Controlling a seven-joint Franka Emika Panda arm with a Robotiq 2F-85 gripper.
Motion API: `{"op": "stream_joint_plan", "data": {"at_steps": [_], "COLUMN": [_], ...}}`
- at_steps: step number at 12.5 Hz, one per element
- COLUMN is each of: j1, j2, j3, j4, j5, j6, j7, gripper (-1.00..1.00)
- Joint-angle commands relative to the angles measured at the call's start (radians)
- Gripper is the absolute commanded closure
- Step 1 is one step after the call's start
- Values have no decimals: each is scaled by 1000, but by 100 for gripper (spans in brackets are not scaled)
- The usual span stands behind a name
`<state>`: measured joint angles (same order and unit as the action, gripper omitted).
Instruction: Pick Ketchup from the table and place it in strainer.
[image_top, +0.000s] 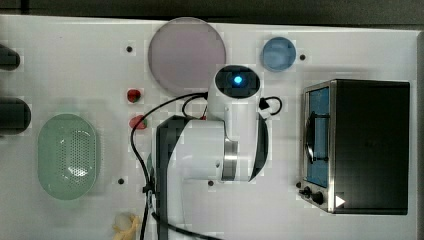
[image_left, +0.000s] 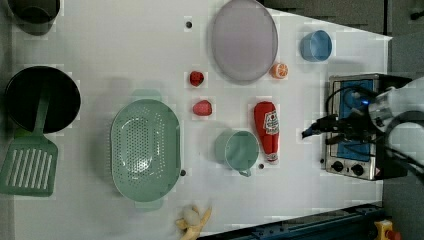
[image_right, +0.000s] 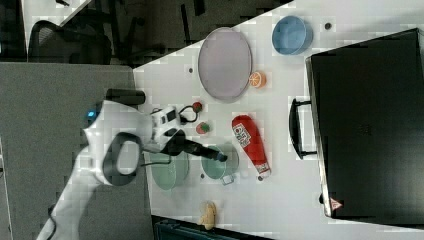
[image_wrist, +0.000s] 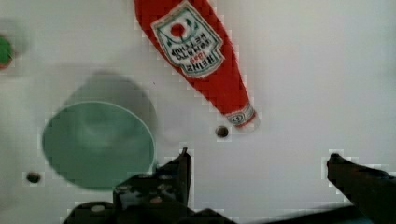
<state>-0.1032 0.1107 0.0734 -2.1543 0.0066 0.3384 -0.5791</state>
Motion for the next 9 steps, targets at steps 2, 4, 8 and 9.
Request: {"op": "stream_joint_plan", "data": {"at_steps": [2,4,8,9], "j1": [22,25,29,31], "j2": [-7,27,101,124], "j3": [2,3,14,14], "j4": [-57,-109,-177,-184], "j5": [2,2,2,0], "j6": [176,292,470,501], "j7": [-287,-293,-293,-293], "gripper": [-100,-100,-100,-100]}}
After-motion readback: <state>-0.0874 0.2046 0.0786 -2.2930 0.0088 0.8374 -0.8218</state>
